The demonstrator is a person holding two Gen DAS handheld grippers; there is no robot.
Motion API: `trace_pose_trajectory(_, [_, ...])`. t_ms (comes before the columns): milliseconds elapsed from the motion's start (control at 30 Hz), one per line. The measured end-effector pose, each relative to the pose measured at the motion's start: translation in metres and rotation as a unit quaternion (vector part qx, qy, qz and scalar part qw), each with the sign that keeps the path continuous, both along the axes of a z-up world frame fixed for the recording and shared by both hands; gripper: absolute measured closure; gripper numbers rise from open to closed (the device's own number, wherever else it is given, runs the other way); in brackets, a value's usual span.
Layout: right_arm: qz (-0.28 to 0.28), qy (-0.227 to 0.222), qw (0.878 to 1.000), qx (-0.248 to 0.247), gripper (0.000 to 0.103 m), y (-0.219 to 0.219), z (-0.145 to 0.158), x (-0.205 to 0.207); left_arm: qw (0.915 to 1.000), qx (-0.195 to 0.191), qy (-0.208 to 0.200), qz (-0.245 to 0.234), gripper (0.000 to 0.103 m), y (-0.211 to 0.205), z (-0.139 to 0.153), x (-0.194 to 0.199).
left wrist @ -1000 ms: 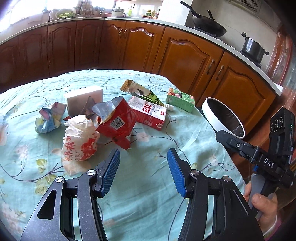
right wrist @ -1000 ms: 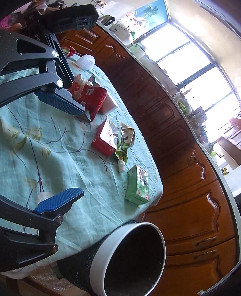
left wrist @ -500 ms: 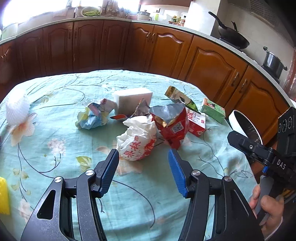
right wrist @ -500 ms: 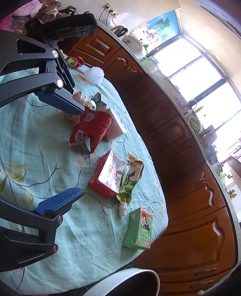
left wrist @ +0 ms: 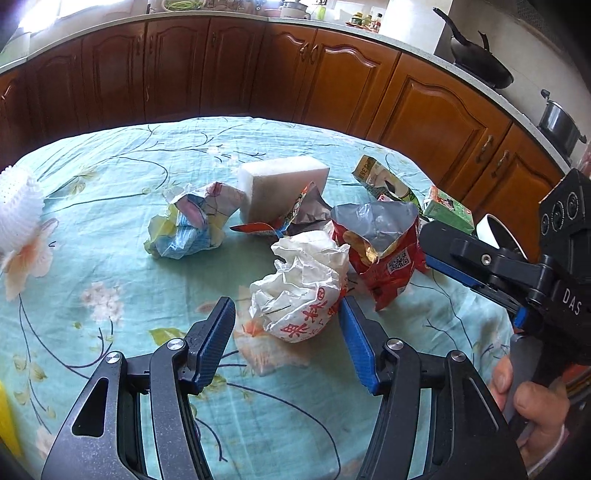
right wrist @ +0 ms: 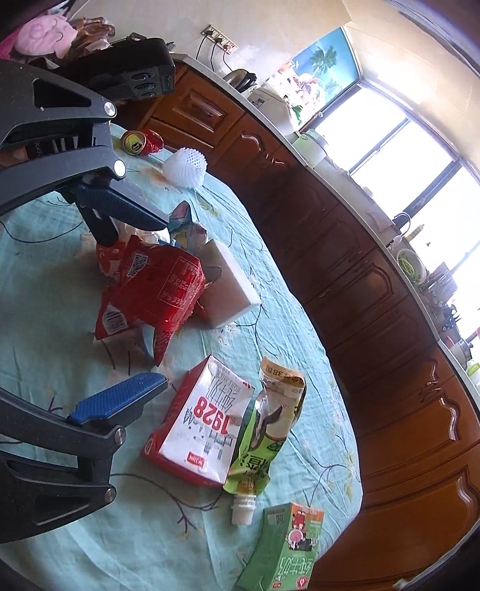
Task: Collect trash
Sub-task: 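Grasp the red packet with the right tool while the left tool grasps the white printed bag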
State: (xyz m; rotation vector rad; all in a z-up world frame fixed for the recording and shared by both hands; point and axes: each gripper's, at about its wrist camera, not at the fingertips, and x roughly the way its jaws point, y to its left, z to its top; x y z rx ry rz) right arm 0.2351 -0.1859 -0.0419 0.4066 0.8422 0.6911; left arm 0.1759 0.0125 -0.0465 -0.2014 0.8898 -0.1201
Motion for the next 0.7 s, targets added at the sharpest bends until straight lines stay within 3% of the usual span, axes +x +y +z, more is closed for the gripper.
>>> trace_pose_trajectory(67, [0.009, 0.009, 1.0, 0.0, 0.052, 0.004, -0.005, 0.004, 1.0, -0.003, 0.0, -0.006, 0.044, -0.001, -0.002, 0.003])
trace_pose_trajectory(133, [0.012, 0.007, 1.0, -0.003, 0.062, 0.006, -0.005, 0.002, 0.9999, -0.006, 0.001, -0.013, 0.046, -0.003, -0.003, 0.005])
trace_pose_trajectory(233, [0.013, 0.002, 1.0, -0.009, 0.073, 0.004, -0.003, -0.004, 0.9997, -0.006, -0.004, -0.023, 0.061, -0.007, -0.001, 0.006])
trace_pose_trajectory(400, [0.008, -0.006, 1.0, -0.011, 0.076, -0.008, 0.003, -0.015, 0.9991, -0.01, -0.013, -0.039, 0.073, -0.014, 0.003, 0.002])
trace_pose_trajectory(433, [0.006, -0.007, 1.0, -0.008, 0.076, -0.01, 0.005, -0.018, 0.9989, -0.011, -0.015, -0.042, 0.079, -0.015, 0.005, 0.0])
trace_pose_trajectory(700, [-0.037, -0.033, 0.999, -0.011, 0.076, -0.054, 0.023, -0.043, 0.9965, -0.01, -0.046, -0.068, 0.079, -0.032, 0.03, -0.014])
